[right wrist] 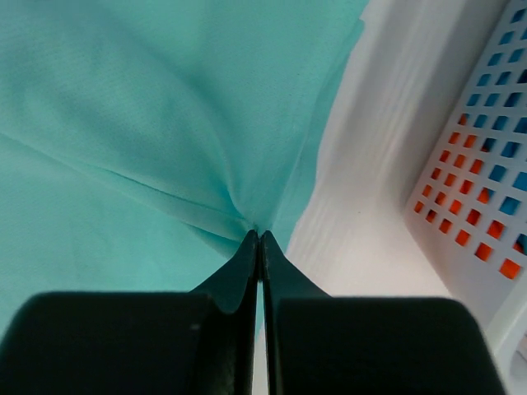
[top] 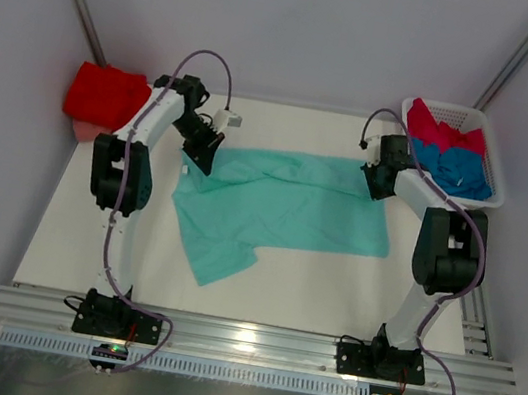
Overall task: Fold and stack the t-shirts
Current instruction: Fold the tshirt
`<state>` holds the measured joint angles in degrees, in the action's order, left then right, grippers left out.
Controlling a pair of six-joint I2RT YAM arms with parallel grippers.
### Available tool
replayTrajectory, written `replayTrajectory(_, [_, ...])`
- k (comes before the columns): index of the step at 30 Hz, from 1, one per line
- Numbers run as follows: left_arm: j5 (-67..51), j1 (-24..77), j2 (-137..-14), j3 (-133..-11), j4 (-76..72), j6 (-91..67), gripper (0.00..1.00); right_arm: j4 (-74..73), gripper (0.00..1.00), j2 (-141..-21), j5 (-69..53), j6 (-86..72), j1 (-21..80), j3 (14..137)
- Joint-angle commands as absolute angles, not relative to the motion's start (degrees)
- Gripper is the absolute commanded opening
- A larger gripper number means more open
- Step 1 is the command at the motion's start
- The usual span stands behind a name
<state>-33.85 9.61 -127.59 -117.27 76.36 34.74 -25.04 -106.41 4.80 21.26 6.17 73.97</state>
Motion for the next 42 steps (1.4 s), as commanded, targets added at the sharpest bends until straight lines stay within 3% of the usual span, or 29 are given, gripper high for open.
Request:
replayTrajectory(1, [-27.3,7.8,-123.3,-115.3,78.7,32.4,0.00,-20.8,0.03,-104.3,8.8,21.4,4.8,73.6])
replayTrajectory(7, [-17.1,7.4,-116.7,-104.8,63.7,27.6,0.00,-18.1,0.03,-105.7,11.0,22.0,4.7,73.6])
replayTrajectory(16, [-7.6,5.5,-114.3,-104.1,59.9,26.8,0.00,-18.5,0.03,-107.2,8.9,21.4,4.5,74.3])
replayTrajectory(39, [-20.5,5.6,-118.4,-110.7,75.7,34.5,0.00,-24.8,0.03,-104.1,5.1,22.9,4.6,73.7])
replayTrajectory(41, [-20.8,5.6,-118.7,-111.0,76.8,35.1,0.03,-25.9,0.17,-104.2,4.5,22.9,4.6,74.3])
replayTrajectory(42, [-20.7,5.6,-118.9,-111.7,77.3,35.4,0.04,-26.4,0.30,-104.3,4.1,23.0,4.6,74.5])
